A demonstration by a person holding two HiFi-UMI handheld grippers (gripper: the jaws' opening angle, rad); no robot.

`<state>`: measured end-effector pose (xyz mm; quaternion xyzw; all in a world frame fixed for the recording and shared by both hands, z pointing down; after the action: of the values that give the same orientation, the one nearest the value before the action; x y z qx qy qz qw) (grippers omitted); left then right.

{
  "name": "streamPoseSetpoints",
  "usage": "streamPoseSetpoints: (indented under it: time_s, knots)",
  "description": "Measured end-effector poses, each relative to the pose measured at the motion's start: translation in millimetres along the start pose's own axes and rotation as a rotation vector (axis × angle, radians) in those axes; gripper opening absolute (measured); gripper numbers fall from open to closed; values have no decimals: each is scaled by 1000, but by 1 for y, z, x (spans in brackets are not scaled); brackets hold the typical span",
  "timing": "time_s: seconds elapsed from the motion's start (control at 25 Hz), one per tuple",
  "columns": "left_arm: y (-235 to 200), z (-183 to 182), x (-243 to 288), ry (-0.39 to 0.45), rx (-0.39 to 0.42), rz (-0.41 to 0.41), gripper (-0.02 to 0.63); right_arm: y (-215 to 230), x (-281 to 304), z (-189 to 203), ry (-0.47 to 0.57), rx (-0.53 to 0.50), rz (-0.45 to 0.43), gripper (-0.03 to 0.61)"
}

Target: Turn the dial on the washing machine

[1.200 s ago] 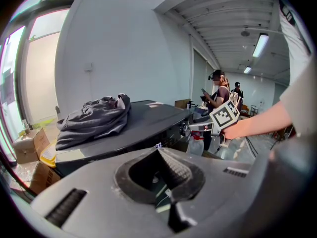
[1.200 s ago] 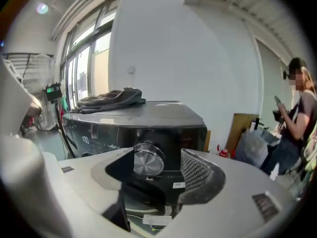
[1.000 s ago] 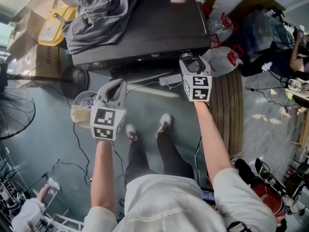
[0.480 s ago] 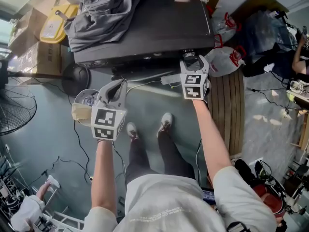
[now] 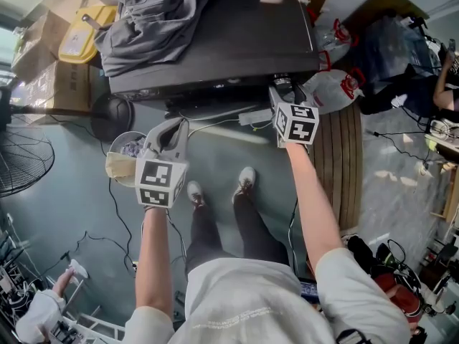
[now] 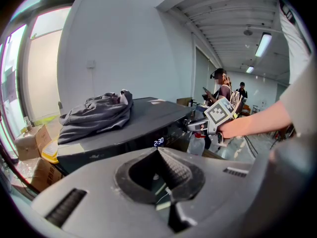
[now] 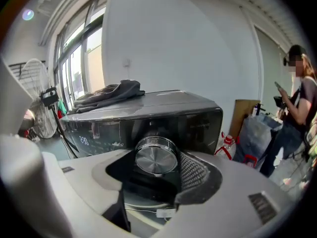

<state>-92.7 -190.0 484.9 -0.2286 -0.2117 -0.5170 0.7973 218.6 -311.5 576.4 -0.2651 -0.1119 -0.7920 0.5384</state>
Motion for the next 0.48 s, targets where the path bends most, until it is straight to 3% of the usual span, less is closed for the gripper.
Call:
streamPoseSetpoints:
  time_s: [0.48]
  knots:
    - [1, -1, 0, -1, 2, 2, 15, 21, 1, 11, 60, 426, -156, 285]
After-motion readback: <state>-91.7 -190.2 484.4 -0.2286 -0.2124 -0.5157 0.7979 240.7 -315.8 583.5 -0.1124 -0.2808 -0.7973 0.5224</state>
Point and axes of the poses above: the fingertips, and each gripper's own axes: x forward along the fingers, y to its right, z out of its underside, the point moved 10 cm from there along -x, backward along the fingers, and after that the axes turned 13 degrees about -x, right-handed, at the moved point
